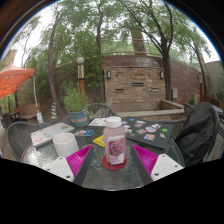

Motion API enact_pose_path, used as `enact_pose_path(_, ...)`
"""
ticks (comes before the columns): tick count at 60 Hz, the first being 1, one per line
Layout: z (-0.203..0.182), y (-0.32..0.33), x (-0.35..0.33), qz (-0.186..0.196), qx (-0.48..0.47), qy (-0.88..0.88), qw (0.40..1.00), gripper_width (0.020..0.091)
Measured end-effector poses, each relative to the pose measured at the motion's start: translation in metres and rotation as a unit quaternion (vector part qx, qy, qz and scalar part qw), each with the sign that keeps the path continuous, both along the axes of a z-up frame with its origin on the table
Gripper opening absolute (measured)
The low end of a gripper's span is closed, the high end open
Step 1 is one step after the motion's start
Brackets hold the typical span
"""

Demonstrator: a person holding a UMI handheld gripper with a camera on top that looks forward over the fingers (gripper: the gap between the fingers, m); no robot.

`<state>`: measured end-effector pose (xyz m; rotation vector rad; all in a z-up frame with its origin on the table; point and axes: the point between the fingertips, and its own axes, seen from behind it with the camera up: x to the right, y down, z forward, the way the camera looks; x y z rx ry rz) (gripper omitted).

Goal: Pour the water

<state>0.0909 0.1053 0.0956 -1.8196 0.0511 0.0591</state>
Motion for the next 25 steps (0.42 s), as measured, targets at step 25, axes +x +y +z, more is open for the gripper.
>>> enact_pose_path(25, 0.058, -0.215, -0.012, -0.005, -0.006, -0.048, 0.999, 0.0836)
